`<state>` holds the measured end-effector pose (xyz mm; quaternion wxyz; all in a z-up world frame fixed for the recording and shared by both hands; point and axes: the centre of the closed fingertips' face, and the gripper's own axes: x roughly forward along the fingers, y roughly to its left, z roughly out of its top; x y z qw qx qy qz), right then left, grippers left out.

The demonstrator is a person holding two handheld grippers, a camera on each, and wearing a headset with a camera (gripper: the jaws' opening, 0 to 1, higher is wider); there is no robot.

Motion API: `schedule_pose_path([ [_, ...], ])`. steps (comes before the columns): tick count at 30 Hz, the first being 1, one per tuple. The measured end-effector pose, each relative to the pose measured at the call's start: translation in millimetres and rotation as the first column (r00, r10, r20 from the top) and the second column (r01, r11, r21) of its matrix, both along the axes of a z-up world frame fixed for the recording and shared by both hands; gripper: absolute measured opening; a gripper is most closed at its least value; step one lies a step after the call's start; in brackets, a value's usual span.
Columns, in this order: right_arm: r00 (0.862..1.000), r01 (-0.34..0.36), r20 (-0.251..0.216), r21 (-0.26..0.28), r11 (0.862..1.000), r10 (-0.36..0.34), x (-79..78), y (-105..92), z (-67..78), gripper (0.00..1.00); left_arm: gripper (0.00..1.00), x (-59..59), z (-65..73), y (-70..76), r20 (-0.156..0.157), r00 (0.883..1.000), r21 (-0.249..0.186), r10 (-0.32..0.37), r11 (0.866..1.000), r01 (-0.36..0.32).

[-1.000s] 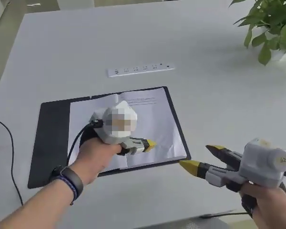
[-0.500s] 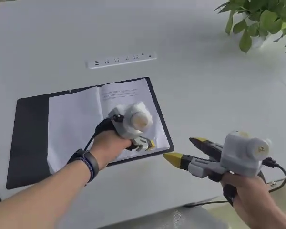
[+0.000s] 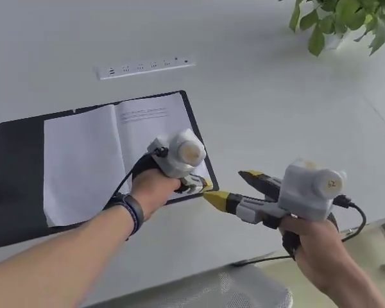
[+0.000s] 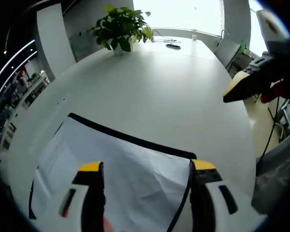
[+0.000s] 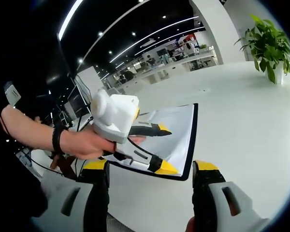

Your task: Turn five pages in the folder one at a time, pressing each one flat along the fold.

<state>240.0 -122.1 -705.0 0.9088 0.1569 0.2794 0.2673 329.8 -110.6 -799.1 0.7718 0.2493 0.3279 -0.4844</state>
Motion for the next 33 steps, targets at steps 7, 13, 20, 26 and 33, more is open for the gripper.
schedule_pose_path([
  [7, 1.000, 0.007, -0.009, 0.005, 1.000, -0.007, 0.9, -3.0, -2.6, 0.69, 0.69, -2.1, -12.0, 3.4, -0.043, 0.999, -0.010, 0.018, 1.000, -0.018],
  [13, 1.000, 0.014, -0.021, 0.014, 1.000, -0.014, 0.0, -3.9, -6.4, 0.68, 0.68, -1.9, -11.7, 5.4, -0.060, 0.998, -0.048, 0.031, 0.998, -0.034],
  [20, 1.000, 0.018, -0.026, 0.035, 0.999, -0.017, 1.9, -1.5, -8.6, 0.66, 0.57, 3.4, -8.5, 10.8, -0.073, 0.996, -0.084, 0.049, 0.995, -0.055],
  [26, 1.000, 0.014, -0.028, 0.039, 0.999, -0.013, 4.3, 0.4, -9.9, 0.65, 0.51, 4.8, -7.0, 14.0, -0.088, 0.993, -0.101, 0.081, 0.991, -0.090],
  [33, 1.000, 0.015, -0.028, 0.052, 0.999, -0.013, 11.1, -0.5, -10.7, 0.64, 0.49, 4.8, -7.0, 14.3, -0.088, 0.992, -0.114, 0.085, 0.989, -0.095],
])
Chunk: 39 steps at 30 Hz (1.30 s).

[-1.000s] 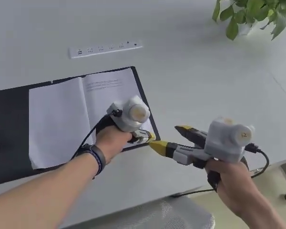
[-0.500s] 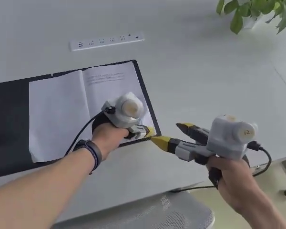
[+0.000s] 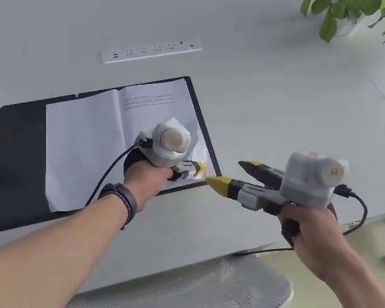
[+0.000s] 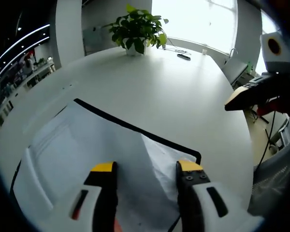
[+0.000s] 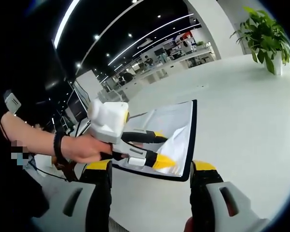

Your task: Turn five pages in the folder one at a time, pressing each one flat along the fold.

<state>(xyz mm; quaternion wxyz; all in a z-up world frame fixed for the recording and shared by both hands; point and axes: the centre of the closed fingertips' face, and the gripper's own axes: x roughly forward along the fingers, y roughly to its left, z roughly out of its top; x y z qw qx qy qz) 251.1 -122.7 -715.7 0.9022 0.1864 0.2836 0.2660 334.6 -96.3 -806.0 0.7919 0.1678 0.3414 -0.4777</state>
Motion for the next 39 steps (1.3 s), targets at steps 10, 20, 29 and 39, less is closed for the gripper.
schedule_pose_path([
  [10, 1.000, -0.017, -0.013, 0.012, 1.000, 0.017, 27.2, 2.6, -8.8, 0.61, 0.49, 0.0, -1.0, -0.2, 0.001, 1.000, 0.001, 0.001, 1.000, -0.001],
  [20, 0.997, -0.051, -0.053, 0.030, 0.998, 0.053, 62.7, 9.5, -27.6, 0.56, 0.49, -0.4, -0.7, -0.6, 0.001, 1.000, 0.002, 0.001, 1.000, -0.001],
  [29, 0.995, -0.043, -0.080, 0.105, 0.994, 0.051, 87.9, 14.7, -34.8, 0.44, 0.50, -0.6, -0.5, -0.7, -0.001, 1.000, 0.003, 0.009, 1.000, -0.009],
  [39, 0.990, -0.020, -0.131, 0.183, 0.983, 0.044, 97.3, 21.6, -51.3, 0.28, 0.50, -0.6, 0.0, -0.7, -0.002, 1.000, 0.005, 0.009, 1.000, -0.009],
])
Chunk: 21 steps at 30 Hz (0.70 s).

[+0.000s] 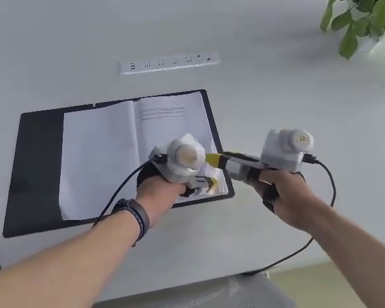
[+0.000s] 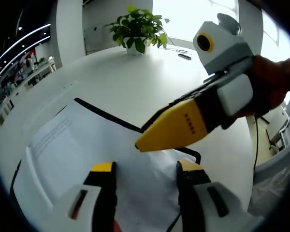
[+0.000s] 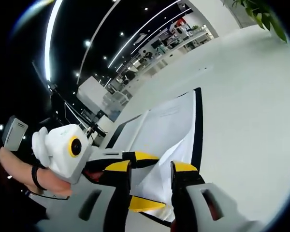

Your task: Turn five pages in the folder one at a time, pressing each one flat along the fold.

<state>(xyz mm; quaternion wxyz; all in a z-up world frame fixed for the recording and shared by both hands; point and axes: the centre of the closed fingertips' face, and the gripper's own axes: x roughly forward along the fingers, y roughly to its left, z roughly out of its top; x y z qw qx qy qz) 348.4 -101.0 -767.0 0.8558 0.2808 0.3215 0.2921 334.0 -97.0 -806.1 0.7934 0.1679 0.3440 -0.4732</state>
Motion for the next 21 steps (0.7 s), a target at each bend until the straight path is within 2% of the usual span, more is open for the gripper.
schedule_pose_path([
  [3, 1.000, 0.011, -0.020, 0.037, 0.999, -0.011, -0.2, 1.2, -3.9, 0.21, 0.50, -0.4, -0.2, 0.4, 0.002, 1.000, 0.005, -0.006, 1.000, 0.006],
  [7, 0.999, -0.004, -0.032, 0.025, 1.000, 0.005, -5.4, 3.6, -11.1, 0.11, 0.52, -1.8, -0.4, -0.4, -0.002, 1.000, 0.010, -0.019, 1.000, 0.019],
  [13, 0.999, 0.003, -0.035, 0.049, 0.999, -0.001, -5.7, 3.1, -7.6, 0.06, 0.54, -3.1, 1.0, 0.0, -0.019, 1.000, 0.002, -0.018, 1.000, 0.018],
  [16, 0.998, 0.003, -0.056, 0.065, 0.998, 0.000, -6.7, 4.3, -7.2, 0.05, 0.56, -4.6, 2.8, 1.9, -0.019, 1.000, 0.003, -0.018, 1.000, 0.018],
  [21, 0.999, 0.007, -0.053, 0.075, 0.997, -0.003, -6.7, 5.5, -3.4, 0.03, 0.59, -8.6, 7.7, 5.2, -0.023, 1.000, -0.012, -0.012, 1.000, 0.012],
])
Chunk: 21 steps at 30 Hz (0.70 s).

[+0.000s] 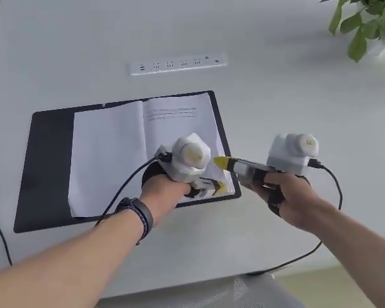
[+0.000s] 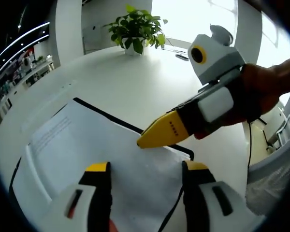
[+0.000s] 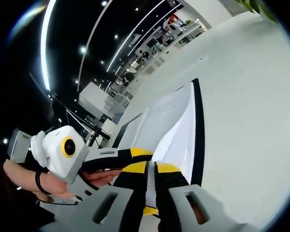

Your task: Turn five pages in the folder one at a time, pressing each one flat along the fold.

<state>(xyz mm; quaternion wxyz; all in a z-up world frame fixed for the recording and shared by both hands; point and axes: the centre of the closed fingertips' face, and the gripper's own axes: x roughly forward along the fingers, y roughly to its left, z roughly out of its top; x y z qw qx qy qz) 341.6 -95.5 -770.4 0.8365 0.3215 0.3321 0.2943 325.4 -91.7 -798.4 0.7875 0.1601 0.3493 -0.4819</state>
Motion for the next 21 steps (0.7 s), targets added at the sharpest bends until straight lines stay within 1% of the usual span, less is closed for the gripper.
schedule_pose_path([
  [2, 1.000, 0.007, 0.002, 0.007, 1.000, -0.007, 0.3, 0.1, 3.2, 0.00, 0.60, -1.0, 2.6, 2.4, -0.002, 1.000, -0.006, 0.008, 1.000, -0.009],
  [4, 1.000, 0.011, -0.008, 0.019, 1.000, -0.011, -0.1, 0.7, 4.7, 0.00, 0.61, -1.7, 5.1, 4.7, -0.007, 1.000, -0.015, 0.019, 1.000, -0.019],
  [12, 1.000, 0.004, -0.004, 0.030, 1.000, -0.004, -0.1, 7.8, 12.6, 0.00, 0.65, -0.9, 17.4, 24.7, -0.003, 0.997, -0.051, 0.080, 0.996, -0.080],
  [15, 1.000, 0.004, -0.014, 0.030, 1.000, -0.004, 1.0, 10.7, 13.0, 0.00, 0.66, -0.4, 20.6, 33.2, -0.002, 0.995, -0.063, 0.099, 0.993, -0.099],
  [17, 1.000, 0.001, -0.026, 0.029, 1.000, 0.000, -0.5, 14.5, 13.8, 0.00, 0.67, -0.9, 23.8, 40.0, -0.002, 0.994, -0.069, 0.113, 0.991, -0.113],
  [21, 1.000, -0.004, -0.026, 0.037, 0.999, 0.005, 0.2, 20.6, 17.2, 0.00, 0.69, 1.1, 31.7, 54.5, -0.009, 0.987, -0.110, 0.163, 0.980, -0.163],
])
